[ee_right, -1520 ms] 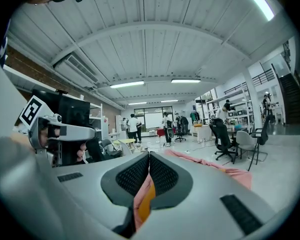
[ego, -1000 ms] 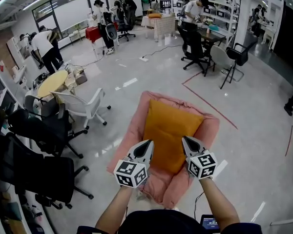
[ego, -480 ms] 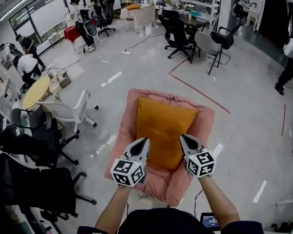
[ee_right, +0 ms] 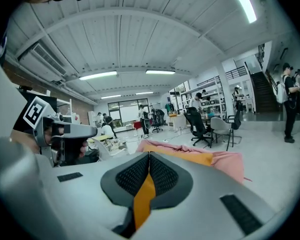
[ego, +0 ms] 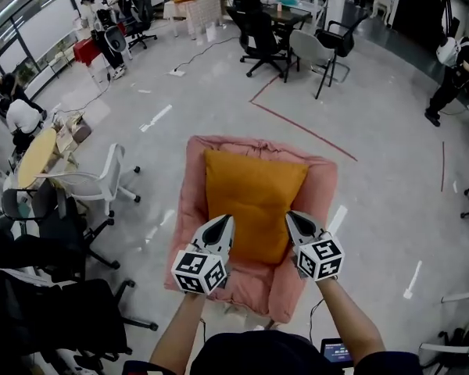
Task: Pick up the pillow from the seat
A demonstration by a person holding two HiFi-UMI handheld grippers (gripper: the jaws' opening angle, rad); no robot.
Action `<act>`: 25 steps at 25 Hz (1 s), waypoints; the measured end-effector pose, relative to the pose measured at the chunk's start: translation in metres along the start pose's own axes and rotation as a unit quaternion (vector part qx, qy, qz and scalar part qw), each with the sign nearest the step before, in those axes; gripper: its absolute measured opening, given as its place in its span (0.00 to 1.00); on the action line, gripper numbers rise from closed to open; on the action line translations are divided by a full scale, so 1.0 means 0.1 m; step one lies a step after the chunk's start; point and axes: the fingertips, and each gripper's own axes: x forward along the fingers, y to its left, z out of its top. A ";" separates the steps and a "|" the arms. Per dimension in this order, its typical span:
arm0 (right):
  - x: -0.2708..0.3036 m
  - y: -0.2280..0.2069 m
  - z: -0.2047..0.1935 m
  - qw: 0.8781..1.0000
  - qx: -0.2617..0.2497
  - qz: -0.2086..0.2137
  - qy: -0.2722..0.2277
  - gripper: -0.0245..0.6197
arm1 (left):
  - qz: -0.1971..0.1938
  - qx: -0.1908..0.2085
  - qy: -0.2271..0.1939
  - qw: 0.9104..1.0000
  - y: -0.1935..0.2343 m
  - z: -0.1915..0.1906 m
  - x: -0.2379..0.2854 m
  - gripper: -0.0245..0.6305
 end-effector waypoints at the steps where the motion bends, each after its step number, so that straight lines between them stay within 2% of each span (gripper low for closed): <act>1: 0.00 -0.01 -0.02 1.000 0.003 -0.004 0.002 0.07 | -0.002 0.000 0.003 1.000 0.03 -0.01 0.01 0.04; 6: 0.08 -0.08 -0.15 1.000 0.018 -0.020 0.012 0.07 | -0.015 -0.003 0.018 1.000 0.18 -0.11 0.12 0.04; 12: 0.19 -0.17 -0.35 0.998 0.038 -0.037 0.021 0.07 | -0.057 -0.005 0.045 0.997 0.26 -0.33 0.29 0.04; 22: 0.45 -0.16 -0.61 0.997 0.053 -0.032 0.041 0.08 | -0.084 -0.024 0.082 0.993 0.51 -0.62 0.56 0.04; 25: 0.49 -0.19 -0.70 0.996 0.058 -0.038 0.052 0.11 | -0.083 -0.030 0.089 0.992 0.58 -0.70 0.61 0.05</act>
